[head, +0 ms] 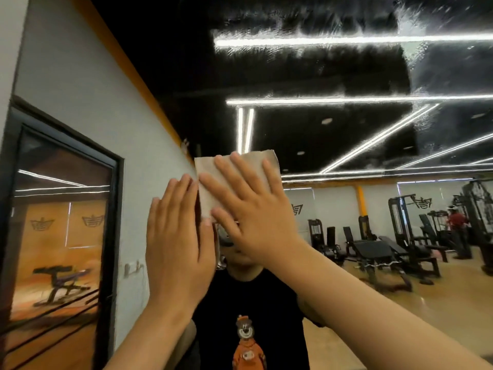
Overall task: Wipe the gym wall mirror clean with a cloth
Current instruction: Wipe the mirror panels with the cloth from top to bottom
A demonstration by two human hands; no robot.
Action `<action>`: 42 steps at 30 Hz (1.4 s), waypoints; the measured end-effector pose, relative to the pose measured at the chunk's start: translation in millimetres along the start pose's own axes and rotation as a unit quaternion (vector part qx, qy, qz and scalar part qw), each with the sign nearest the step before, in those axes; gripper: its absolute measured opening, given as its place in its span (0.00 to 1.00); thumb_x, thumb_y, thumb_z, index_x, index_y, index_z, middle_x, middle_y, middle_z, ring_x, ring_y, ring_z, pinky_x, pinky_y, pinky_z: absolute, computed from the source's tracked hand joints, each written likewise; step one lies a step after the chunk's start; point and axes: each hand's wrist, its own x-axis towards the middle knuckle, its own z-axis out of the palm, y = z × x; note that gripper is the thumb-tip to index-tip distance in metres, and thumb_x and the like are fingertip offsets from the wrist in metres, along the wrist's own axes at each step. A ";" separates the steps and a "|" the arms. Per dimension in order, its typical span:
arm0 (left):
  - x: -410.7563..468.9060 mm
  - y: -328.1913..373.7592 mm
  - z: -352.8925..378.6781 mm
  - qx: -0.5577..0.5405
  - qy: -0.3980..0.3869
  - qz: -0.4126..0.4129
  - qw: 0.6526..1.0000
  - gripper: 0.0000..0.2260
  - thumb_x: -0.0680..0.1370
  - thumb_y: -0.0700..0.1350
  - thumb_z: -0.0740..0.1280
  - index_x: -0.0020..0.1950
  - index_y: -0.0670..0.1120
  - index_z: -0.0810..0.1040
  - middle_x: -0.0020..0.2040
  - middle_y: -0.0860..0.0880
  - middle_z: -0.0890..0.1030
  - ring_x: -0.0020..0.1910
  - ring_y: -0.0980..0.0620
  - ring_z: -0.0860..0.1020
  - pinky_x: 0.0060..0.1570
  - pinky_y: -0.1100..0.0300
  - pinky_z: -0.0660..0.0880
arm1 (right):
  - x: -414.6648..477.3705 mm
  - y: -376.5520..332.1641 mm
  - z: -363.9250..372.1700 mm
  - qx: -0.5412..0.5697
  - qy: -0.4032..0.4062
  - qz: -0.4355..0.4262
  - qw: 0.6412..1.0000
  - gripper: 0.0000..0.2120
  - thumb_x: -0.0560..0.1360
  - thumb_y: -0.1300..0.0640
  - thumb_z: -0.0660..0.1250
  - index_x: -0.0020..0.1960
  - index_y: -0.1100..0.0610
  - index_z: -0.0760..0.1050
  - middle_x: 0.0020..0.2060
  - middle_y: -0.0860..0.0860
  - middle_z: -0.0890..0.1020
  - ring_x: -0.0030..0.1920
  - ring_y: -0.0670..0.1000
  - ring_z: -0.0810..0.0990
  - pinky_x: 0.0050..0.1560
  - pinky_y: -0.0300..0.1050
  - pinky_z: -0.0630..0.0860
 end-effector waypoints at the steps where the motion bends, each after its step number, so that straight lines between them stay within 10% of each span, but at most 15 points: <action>1: -4.3 0.1 1.8 0.009 -0.006 0.001 1.000 0.25 0.83 0.51 0.50 0.80 0.44 0.57 0.80 0.48 0.58 0.80 0.55 0.51 0.78 0.56 0.43 | -4.8 5.0 -1.4 0.005 -0.003 -0.009 1.000 0.26 0.82 0.43 0.46 0.80 0.46 0.58 0.80 0.50 0.57 0.80 0.53 0.50 0.76 0.63 0.49; 24: -6.9 1.7 7.1 0.043 -0.002 -0.004 0.999 0.30 0.81 0.54 0.50 0.81 0.42 0.54 0.81 0.46 0.55 0.80 0.53 0.48 0.78 0.56 0.42 | -79.7 172.0 -55.7 -0.005 -0.020 0.233 0.972 0.27 0.81 0.40 0.38 0.80 0.41 0.42 0.80 0.45 0.43 0.79 0.45 0.36 0.78 0.53 0.35; 42: -8.1 7.4 5.7 0.090 -0.026 0.082 0.992 0.28 0.82 0.50 0.52 0.80 0.41 0.54 0.80 0.43 0.57 0.80 0.46 0.53 0.79 0.53 0.42 | -268.0 79.1 -34.0 -0.052 -0.092 0.061 0.993 0.26 0.84 0.43 0.45 0.81 0.48 0.52 0.80 0.53 0.55 0.80 0.58 0.53 0.76 0.64 0.48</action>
